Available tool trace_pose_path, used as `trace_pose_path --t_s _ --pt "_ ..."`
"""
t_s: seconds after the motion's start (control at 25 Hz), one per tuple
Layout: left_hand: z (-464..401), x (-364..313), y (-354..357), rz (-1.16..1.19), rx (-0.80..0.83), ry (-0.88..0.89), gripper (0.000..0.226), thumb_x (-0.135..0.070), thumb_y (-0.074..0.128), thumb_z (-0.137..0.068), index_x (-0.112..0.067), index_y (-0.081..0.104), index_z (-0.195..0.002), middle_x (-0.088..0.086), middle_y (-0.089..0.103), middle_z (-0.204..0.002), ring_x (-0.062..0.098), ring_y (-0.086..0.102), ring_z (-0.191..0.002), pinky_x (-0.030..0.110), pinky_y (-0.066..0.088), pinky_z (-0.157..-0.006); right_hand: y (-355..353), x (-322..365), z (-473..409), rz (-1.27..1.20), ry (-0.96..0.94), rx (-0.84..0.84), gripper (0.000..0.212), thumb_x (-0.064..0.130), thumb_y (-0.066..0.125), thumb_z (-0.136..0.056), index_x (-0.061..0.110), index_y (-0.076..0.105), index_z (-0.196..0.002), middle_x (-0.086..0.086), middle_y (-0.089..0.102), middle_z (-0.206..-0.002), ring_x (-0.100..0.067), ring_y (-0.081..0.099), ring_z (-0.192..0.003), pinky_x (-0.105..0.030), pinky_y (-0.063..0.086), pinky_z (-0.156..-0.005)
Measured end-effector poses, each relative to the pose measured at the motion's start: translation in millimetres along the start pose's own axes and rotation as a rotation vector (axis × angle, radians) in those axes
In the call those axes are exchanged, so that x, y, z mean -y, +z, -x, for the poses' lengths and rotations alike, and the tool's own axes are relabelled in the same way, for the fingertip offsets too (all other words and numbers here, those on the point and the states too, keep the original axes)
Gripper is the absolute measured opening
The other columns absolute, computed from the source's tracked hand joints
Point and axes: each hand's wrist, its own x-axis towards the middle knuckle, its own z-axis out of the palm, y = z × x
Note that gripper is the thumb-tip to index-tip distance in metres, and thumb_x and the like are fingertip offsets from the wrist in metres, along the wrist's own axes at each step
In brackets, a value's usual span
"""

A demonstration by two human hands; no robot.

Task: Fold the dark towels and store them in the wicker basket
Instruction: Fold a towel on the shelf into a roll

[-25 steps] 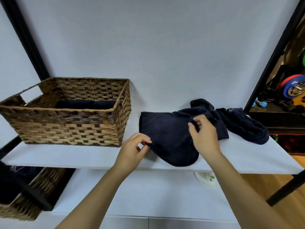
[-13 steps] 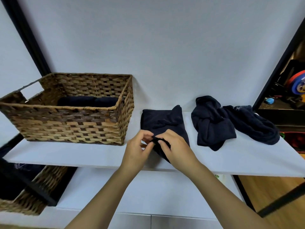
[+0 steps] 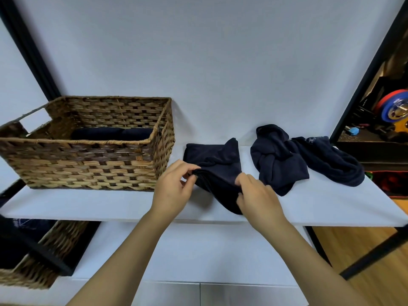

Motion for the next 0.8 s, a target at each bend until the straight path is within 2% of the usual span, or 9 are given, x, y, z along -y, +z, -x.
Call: trace_pose_path --t_s 0.12,0.24,0.32,0.4,0.52,0.6,0.68,0.72,0.8 --pt "-2.7 -0.6 -5.1 0.004 0.003 -0.018 0.024 -0.002 0.064 -0.093 -0.019 0.072 -0.108 -0.014 0.059 -0.095 0.011 0.061 -0.085 0.021 0.053 -0.068 -8.8 -15.5 3.7 0.044 -0.004 -0.052 0.03 -0.003 0.059 -0.082 0.018 0.047 -0.099 0.003 0.051 -0.09 -0.024 0.045 -0.068 -0.034 0.031 -0.059" --pt "-6.0 -3.5 -7.2 0.003 -0.001 -0.03 0.023 -0.005 0.066 -0.092 -0.022 0.072 -0.106 -0.014 0.059 -0.094 0.011 0.062 -0.084 0.026 0.054 -0.068 -16.9 -23.8 9.3 0.026 -0.197 -0.052 0.044 -0.012 0.062 -0.074 0.021 0.044 -0.097 0.004 0.044 -0.098 -0.02 0.035 -0.055 -0.024 0.016 -0.047" --pt "-7.0 -6.5 -8.0 -0.005 0.005 -0.049 0.022 -0.007 0.068 -0.092 -0.024 0.073 -0.105 -0.013 0.059 -0.094 0.011 0.061 -0.084 0.03 0.055 -0.068 -21.3 -26.5 14.4 0.084 -0.312 -0.025 0.051 -0.017 0.059 -0.068 0.022 0.044 -0.096 0.003 0.042 -0.107 -0.019 0.033 -0.055 -0.022 0.01 -0.045" --pt "-7.6 -8.3 -9.5 -0.012 0.025 -0.06 0.021 -0.009 0.069 -0.091 -0.025 0.073 -0.104 -0.011 0.06 -0.095 0.01 0.061 -0.085 0.034 0.056 -0.069 -24.1 -30.8 14.1 0.162 -0.366 -0.034 0.047 -0.015 0.059 -0.067 0.023 0.051 -0.093 0.0 0.046 -0.113 -0.02 0.036 -0.06 -0.023 0.012 -0.047" --pt "-7.3 -13.2 -15.2 -0.009 0.027 -0.069 0.018 -0.011 0.07 -0.091 -0.027 0.072 -0.1 -0.012 0.06 -0.097 0.009 0.061 -0.086 0.034 0.055 -0.069 -30.8 -37.5 12.4 0.24 -0.426 -0.08 0.023 0.004 0.055 -0.078 0.021 0.069 -0.082 0.002 0.06 -0.097 -0.021 0.044 -0.059 -0.029 0.031 -0.051" --pt "-10.4 -16.3 -21.1 -0.034 0.007 -0.089 0.016 -0.014 0.07 -0.091 -0.028 0.071 -0.098 -0.014 0.061 -0.097 0.008 0.061 -0.085 0.038 0.055 -0.069 -32.6 -42.3 12.9 0.242 -0.408 -0.076 0.03 0.029 0.044 -0.089 0.023 0.073 -0.083 0.008 0.06 -0.085 -0.019 0.047 -0.063 -0.033 0.039 -0.057" --pt "-18.9 -22.3 -30.9 -0.085 0.0 -0.148 0.01 -0.02 0.07 -0.092 -0.03 0.07 -0.096 -0.014 0.062 -0.092 0.007 0.061 -0.08 0.042 0.055 -0.07 -46.5 -38.1 8.0 0.278 -0.398 -0.049 0.041 0.054 0.045 -0.091 0.023 0.071 -0.083 0.009 0.057 -0.076 -0.018 0.046 -0.063 -0.034 0.038 -0.06" --pt "-25.1 -28.3 -37.7 -0.116 0.014 -0.181 0.008 -0.024 0.069 -0.092 -0.031 0.069 -0.095 -0.013 0.063 -0.087 0.008 0.061 -0.077 0.043 0.056 -0.071 -57.2 -34.2 1.3 0.335 -0.402 -0.048 0.047 0.061 0.046 -0.091 0.022 0.071 -0.083 0.009 0.056 -0.074 -0.019 0.049 -0.064 -0.034 0.037 -0.06" --pt "-42.5 -46.4 -54.0 -0.103 -0.003 -0.209 0.004 -0.031 0.067 -0.093 -0.034 0.067 -0.094 -0.007 0.067 -0.079 0.012 0.063 -0.073 0.045 0.057 -0.072 -90.6 -23.7 -19.7 0.312 -0.327 -0.123 0.043 0.059 0.05 -0.094 0.021 0.07 -0.088 0.008 0.058 -0.079 -0.02 0.055 -0.073 -0.034 0.035 -0.066"
